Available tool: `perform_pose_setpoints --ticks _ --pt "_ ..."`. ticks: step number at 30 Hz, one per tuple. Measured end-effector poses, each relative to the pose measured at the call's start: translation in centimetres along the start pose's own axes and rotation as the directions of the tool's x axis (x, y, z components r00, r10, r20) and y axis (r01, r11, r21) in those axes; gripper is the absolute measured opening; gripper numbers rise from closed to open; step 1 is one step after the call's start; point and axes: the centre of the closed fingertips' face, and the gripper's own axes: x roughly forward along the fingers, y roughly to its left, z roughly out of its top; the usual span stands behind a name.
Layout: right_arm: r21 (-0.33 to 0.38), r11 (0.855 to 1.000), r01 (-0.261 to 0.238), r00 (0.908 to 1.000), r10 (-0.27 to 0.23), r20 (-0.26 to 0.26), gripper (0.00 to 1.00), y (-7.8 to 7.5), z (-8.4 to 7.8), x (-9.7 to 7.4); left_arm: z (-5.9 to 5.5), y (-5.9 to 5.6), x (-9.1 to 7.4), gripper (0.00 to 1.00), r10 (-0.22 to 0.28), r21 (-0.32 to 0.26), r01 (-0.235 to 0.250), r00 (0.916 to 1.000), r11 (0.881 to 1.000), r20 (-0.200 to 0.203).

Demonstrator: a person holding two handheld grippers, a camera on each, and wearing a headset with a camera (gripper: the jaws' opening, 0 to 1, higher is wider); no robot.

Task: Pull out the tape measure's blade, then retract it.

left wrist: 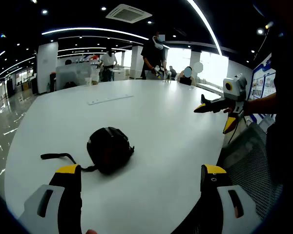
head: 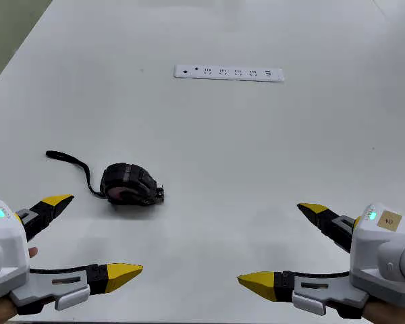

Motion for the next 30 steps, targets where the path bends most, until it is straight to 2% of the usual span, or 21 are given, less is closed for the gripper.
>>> perform_pose_setpoints --ticks 7,30 --pt "-0.012 1.0 0.009 0.9999 -0.009 0.012 0.99 -0.2 0.19 0.03 0.04 0.03 0.06 0.99 -0.002 0.002 0.002 1.0 1.0 0.001" --pt "-0.03 0.999 0.022 0.9997 -0.022 -0.008 0.99 -0.88 -0.06 0.18 0.18 0.74 0.28 0.99 -0.004 0.022 0.004 1.0 1.0 -0.007"
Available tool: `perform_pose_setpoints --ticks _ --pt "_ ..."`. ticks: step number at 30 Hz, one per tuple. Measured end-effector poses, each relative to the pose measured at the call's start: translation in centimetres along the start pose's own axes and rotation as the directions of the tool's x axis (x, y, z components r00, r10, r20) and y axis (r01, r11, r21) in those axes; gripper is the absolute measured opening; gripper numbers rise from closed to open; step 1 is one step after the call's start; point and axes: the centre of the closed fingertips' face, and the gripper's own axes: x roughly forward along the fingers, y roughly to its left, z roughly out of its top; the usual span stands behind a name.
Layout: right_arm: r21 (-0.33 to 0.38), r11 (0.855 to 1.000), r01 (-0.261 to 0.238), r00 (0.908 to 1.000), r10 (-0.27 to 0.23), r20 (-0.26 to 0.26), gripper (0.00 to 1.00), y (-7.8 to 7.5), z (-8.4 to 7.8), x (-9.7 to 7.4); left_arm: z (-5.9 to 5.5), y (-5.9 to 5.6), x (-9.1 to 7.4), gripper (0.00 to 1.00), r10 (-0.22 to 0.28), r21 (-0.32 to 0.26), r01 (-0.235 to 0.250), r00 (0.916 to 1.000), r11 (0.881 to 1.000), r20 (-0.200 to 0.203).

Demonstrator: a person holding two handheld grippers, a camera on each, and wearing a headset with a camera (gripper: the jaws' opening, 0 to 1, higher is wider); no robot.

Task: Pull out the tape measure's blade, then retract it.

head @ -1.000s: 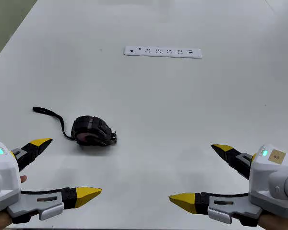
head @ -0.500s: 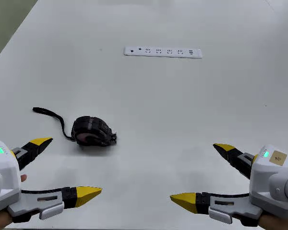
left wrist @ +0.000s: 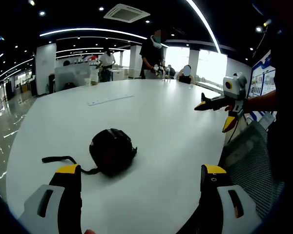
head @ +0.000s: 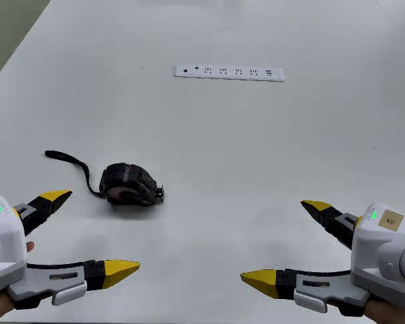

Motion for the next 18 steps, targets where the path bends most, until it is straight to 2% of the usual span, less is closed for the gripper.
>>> perform_pose_setpoints --ticks 10,18 --pt "-0.012 1.0 -0.003 0.9999 0.003 -0.015 0.99 -0.6 0.0 0.3 0.1 0.4 0.4 0.99 -0.017 0.024 0.018 0.9997 1.0 -0.016" --pt "-0.032 0.999 -0.018 0.9994 0.017 -0.03 0.99 -1.0 0.2 0.8 0.4 1.2 0.8 0.99 -0.027 0.043 0.028 0.9993 0.999 -0.028"
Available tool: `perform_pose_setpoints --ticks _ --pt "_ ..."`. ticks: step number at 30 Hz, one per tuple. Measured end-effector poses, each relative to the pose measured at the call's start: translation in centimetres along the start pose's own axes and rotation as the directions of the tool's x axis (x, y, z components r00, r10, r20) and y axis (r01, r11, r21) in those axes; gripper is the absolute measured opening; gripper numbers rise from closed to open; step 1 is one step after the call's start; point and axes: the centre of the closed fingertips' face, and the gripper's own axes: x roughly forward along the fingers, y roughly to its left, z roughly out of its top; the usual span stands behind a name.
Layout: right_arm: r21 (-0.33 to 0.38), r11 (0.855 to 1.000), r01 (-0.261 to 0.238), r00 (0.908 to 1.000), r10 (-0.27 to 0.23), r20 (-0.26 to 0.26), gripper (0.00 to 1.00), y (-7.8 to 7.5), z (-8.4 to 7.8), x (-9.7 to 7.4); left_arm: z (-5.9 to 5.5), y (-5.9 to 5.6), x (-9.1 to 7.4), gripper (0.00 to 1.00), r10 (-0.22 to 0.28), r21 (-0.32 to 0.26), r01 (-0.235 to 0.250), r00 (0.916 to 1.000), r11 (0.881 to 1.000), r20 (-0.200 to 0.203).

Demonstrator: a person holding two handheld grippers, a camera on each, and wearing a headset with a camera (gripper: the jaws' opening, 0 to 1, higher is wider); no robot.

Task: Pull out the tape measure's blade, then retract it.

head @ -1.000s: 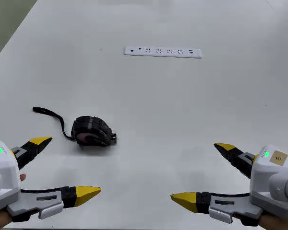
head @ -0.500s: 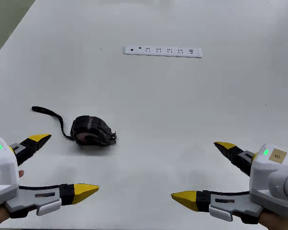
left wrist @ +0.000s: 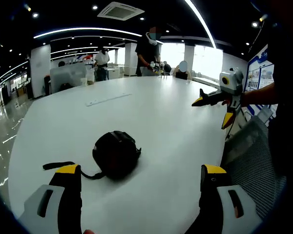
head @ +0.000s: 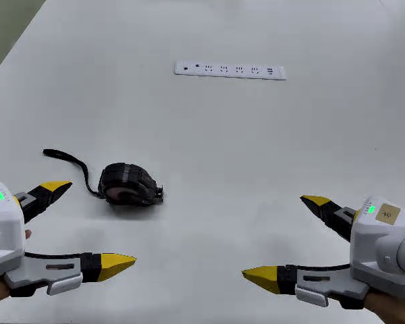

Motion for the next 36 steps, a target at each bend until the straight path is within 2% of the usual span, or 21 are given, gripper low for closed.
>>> perform_pose_setpoints --ticks 15,36 --pt "-0.046 0.998 -0.05 0.9979 0.048 -0.042 0.99 -0.2 0.0 1.8 0.2 1.3 1.1 0.99 -0.022 0.033 0.023 0.9996 0.999 -0.019" --pt "-0.107 0.989 -0.105 0.9936 0.1 -0.053 0.96 -1.1 0.7 4.0 0.5 2.6 2.8 0.99 -0.086 0.092 0.092 0.9939 0.991 -0.069"
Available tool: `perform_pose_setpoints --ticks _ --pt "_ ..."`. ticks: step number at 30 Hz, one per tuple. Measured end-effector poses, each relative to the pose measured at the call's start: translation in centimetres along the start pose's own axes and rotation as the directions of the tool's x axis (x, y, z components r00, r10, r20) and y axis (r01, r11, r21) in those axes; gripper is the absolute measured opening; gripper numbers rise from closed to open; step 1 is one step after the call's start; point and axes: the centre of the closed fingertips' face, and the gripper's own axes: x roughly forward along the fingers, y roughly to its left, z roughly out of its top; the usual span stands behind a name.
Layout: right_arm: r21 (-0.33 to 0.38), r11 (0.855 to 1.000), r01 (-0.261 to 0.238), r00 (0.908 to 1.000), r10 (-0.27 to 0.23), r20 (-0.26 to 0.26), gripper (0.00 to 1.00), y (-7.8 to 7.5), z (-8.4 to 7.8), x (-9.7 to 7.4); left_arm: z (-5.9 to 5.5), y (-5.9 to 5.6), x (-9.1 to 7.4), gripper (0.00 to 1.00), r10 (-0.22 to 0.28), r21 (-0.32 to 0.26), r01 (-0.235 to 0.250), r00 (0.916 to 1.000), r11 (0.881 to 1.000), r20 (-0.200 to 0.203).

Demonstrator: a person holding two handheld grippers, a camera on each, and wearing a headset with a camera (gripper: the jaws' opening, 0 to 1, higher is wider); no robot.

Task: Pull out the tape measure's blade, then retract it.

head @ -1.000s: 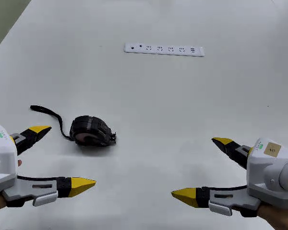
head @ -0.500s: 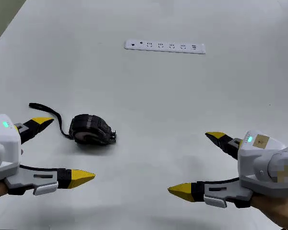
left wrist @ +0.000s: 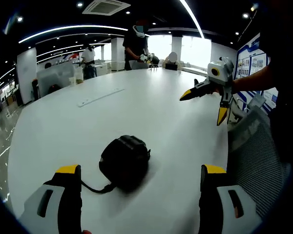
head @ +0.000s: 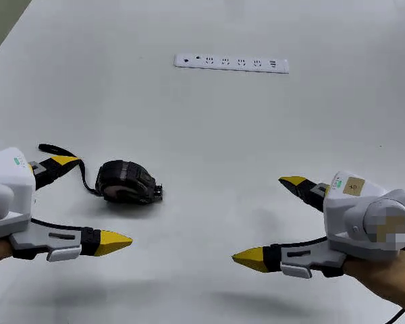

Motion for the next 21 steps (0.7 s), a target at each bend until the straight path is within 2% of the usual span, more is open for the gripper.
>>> perform_pose_setpoints --ticks 9,21 --pt "-0.033 0.999 -0.031 0.9995 0.031 -0.008 0.94 -0.3 0.2 1.3 -0.2 0.4 0.5 0.99 -0.035 0.024 0.036 0.999 0.999 -0.028" --pt "-0.084 0.994 -0.075 0.9971 0.074 -0.015 0.86 -0.7 0.6 2.8 -0.2 1.1 1.4 0.97 -0.079 0.075 0.084 0.9945 0.994 -0.069"
